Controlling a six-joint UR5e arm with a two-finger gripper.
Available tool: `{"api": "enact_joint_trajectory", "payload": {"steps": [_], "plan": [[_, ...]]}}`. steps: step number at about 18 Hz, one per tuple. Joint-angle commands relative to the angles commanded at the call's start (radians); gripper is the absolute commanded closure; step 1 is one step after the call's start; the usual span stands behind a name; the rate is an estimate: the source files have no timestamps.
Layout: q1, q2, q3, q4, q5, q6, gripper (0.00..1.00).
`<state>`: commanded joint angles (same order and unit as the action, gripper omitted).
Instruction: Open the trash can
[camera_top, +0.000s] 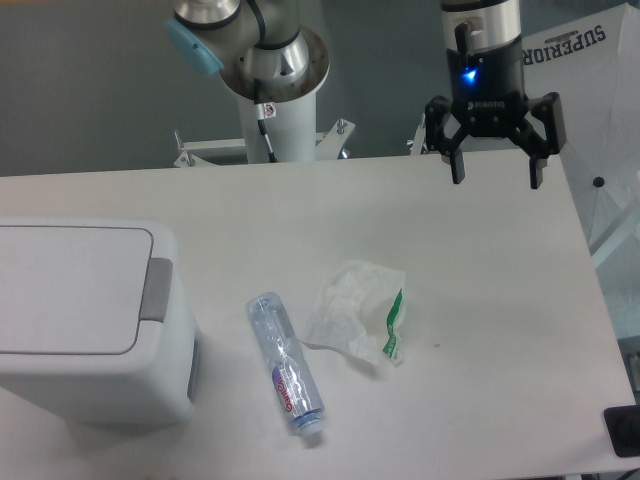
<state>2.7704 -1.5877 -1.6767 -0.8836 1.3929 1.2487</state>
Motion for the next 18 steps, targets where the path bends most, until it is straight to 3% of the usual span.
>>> {"api": "enact_joint_trajectory", "payload": {"steps": [9,18], "plan": [[-0.034,-0.043,0.051,0.008,-0.006,-0.035,0.00],[-0.084,-0.054,0.091,0.008,-0.017,-0.305,0.00]]}}
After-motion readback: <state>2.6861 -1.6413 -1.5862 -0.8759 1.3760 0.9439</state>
